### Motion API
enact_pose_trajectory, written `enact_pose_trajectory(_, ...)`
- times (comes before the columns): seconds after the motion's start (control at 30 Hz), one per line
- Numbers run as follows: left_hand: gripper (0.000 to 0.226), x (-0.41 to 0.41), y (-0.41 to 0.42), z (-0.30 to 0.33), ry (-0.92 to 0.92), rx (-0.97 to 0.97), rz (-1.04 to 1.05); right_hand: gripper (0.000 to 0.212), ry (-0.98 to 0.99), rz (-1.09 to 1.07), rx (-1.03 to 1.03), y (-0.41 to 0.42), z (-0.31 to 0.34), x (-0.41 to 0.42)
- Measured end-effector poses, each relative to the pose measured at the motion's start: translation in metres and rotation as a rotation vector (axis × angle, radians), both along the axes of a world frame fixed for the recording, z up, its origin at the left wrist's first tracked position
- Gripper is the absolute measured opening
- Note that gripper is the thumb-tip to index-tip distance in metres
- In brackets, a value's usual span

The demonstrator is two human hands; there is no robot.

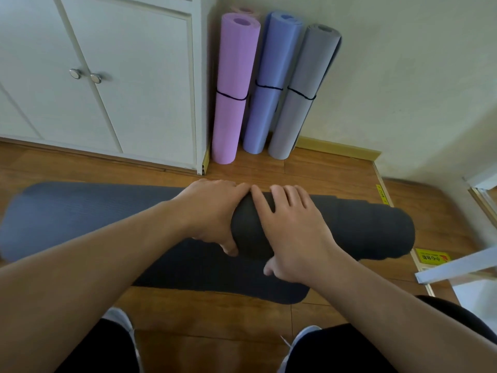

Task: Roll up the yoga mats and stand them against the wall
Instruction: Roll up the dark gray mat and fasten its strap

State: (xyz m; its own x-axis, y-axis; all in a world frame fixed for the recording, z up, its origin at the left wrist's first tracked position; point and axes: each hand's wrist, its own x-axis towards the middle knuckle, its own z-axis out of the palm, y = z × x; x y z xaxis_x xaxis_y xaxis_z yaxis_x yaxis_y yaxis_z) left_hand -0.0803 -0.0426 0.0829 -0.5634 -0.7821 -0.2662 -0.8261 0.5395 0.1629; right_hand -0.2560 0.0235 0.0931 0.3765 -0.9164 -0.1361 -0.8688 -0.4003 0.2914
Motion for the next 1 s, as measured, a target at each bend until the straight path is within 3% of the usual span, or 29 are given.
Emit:
enact_pose_trajectory(0.23,0.11,0.007,0.005,0.009,-0.025,0.021,0.003,0.129,-0.099,0.059,-0.033,-0.007,-0.008,-0.003)
enact_pose_trajectory(0.5,0.16,-0.01,0.037,-0.023,-0.044,-0.181,-0.01,0.115,-0.17,-0.02,0.099,-0.015,-0.006,0.0)
enact_pose_trajectory(0.63,0.151,-0.015,0.028,-0.023,0.009,-0.279,-0.009,0.097,-0.194,-0.02,0.072,-0.019,0.004,-0.001)
enact_pose_trajectory(0.77,0.12,-0.018,0.015,-0.013,0.181,-0.396,0.037,0.096,-0.158,0.045,-0.123,-0.011,0.028,-0.004)
enact_pose_trajectory(0.83,0.114,-0.016,0.007,0.002,0.32,-0.395,0.103,0.088,-0.301,0.04,-0.272,0.002,0.043,-0.006)
enact_pose_trajectory(0.93,0.114,-0.01,-0.003,0.027,0.533,-0.374,0.251,0.043,-0.581,0.025,-0.504,0.019,0.046,-0.011)
enact_pose_trajectory(1.0,0.116,-0.006,-0.004,0.041,0.66,-0.304,0.347,0.031,-0.832,-0.195,-0.458,0.022,0.048,-0.015)
